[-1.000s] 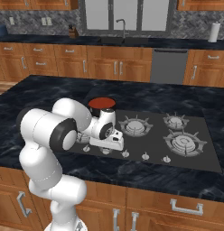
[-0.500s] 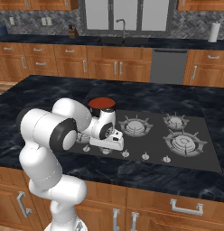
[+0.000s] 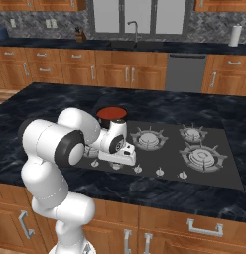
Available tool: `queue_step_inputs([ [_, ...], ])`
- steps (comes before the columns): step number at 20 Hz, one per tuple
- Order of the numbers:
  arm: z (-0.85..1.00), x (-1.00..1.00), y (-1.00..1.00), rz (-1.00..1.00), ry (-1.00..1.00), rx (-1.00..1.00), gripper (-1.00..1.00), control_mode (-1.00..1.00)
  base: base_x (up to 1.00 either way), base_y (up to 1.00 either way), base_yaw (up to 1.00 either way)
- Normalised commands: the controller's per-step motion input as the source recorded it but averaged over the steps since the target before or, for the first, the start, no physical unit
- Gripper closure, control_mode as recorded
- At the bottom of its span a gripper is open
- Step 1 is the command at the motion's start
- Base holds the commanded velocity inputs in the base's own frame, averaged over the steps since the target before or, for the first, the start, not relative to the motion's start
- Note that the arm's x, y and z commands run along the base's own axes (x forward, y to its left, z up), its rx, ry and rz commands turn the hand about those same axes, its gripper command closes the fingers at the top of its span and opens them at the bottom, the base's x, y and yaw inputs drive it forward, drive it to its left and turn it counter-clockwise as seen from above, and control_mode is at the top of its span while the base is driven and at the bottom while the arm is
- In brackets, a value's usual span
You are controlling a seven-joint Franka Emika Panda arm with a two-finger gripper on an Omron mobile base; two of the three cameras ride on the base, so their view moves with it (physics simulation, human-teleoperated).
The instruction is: Wait until the marinara sauce is simmered to a deep red color and then turn off the stove.
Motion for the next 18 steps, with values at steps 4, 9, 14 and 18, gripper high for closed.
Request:
queue_step_inputs([
  [4,0.0,0.0,0.0,0.0,0.0,0.0,1.0,-1.0,0.0,0.0,0.0],
  [9,0.0,0.0,0.0,0.0,0.0,0.0,1.0,-1.0,0.0,0.0,0.0],
  [14,0.0,0.0,0.0,-0.01,0.0,0.0,1.0,-1.0,0.0,0.0,0.0],
  [18,0.0,0.0,0.0,-0.09,0.0,0.0,1.0,-1.0,0.0,0.0,0.0],
])
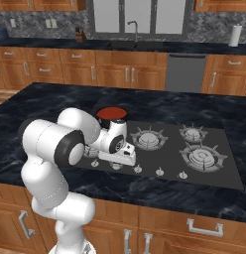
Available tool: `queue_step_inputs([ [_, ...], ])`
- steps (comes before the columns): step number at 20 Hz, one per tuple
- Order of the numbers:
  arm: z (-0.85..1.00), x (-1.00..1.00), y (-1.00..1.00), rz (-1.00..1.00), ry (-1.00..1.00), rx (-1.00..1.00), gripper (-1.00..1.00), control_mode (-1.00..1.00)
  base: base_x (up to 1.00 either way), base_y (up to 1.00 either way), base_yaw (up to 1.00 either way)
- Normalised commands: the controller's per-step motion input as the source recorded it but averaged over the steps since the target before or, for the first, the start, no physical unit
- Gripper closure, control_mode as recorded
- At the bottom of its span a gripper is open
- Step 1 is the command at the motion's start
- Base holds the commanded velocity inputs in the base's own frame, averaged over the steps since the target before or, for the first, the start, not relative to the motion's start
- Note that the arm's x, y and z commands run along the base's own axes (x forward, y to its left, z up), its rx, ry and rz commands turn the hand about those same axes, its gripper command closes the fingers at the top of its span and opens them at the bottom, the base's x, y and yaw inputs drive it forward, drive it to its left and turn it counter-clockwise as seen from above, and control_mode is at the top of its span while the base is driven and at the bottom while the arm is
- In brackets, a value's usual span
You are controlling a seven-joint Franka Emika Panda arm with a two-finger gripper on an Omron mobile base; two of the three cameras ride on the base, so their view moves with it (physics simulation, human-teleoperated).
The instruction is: Wait until the marinara sauce is simmered to a deep red color and then turn off the stove.
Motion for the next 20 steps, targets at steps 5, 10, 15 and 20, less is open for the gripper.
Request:
queue_step_inputs([
  [5,0.0,0.0,0.0,-0.14,0.0,0.0,1.0,-1.0,0.0,0.0,0.0],
  [10,0.0,0.0,0.0,-0.17,0.0,0.0,1.0,-1.0,0.0,0.0,0.0],
  [15,0.0,0.0,0.01,-0.17,0.0,0.0,1.0,-1.0,0.0,0.0,0.0],
  [20,0.0,0.0,0.04,-0.18,0.0,0.0,1.0,-1.0,0.0,0.0,0.0],
])
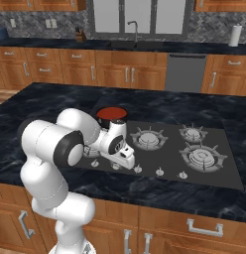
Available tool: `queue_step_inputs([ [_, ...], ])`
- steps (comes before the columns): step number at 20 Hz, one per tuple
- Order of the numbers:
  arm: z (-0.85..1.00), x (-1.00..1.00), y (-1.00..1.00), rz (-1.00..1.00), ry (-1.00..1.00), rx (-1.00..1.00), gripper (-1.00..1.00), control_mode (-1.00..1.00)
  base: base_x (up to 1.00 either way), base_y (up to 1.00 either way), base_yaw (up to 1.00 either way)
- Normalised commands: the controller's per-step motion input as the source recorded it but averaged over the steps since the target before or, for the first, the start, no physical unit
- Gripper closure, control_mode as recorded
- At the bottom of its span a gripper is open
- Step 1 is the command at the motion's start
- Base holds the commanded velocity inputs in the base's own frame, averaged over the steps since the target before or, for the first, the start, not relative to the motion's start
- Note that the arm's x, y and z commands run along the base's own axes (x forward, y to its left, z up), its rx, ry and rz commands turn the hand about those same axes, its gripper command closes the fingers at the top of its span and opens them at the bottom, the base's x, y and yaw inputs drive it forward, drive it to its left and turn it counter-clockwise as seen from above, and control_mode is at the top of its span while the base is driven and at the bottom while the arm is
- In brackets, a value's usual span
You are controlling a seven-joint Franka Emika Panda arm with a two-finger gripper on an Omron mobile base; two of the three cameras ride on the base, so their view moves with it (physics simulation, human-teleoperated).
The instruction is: Wait until the marinara sauce is simmered to a deep red color and then turn off the stove.
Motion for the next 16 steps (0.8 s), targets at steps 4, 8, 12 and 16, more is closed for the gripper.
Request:
queue_step_inputs([
  [4,0.0,0.0,0.07,-0.18,0.0,0.0,1.0,-1.0,0.0,0.0,0.0],
  [8,0.0,-0.02,0.07,-0.19,0.0,0.0,1.0,-1.0,0.0,0.0,0.0],
  [12,0.0,-0.01,0.05,-0.18,0.0,0.0,1.0,-1.0,0.0,0.0,0.0],
  [16,0.0,-0.02,0.03,-0.18,0.01,0.0,1.0,-1.0,0.0,0.0,0.0],
])
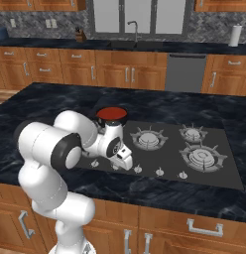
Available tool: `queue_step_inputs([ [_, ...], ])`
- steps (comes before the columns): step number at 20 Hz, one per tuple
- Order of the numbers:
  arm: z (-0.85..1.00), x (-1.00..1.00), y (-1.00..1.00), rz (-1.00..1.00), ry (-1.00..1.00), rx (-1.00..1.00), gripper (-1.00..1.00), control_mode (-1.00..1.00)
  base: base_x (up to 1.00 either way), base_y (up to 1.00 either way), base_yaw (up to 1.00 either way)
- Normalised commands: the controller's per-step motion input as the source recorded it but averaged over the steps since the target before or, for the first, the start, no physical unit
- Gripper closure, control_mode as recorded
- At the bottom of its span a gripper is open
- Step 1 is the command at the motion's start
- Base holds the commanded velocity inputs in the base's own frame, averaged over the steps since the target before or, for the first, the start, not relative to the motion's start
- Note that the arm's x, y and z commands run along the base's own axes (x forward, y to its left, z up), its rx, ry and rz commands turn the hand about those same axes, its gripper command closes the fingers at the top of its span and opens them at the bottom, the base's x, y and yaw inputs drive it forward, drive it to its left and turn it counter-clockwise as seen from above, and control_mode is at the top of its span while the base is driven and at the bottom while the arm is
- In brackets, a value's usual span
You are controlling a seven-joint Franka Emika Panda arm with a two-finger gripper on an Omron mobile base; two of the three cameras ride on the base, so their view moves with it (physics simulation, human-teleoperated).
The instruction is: Wait until the marinara sauce is simmered to a deep red color and then turn off the stove.
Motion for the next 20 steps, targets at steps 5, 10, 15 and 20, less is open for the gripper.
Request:
queue_step_inputs([
  [5,0.0,0.0,0.0,-0.2,0.0,0.0,1.0,-1.0,0.0,0.0,0.0],
  [10,0.0,0.0,0.0,-0.2,0.01,0.0,1.0,-1.0,0.0,0.0,0.0],
  [15,0.0,0.0,-0.02,-0.1,0.06,0.0,1.0,-1.0,0.0,0.0,0.0],
  [20,0.0,0.0,0.0,-0.05,0.12,0.0,1.0,-1.0,0.0,0.0,0.0],
])
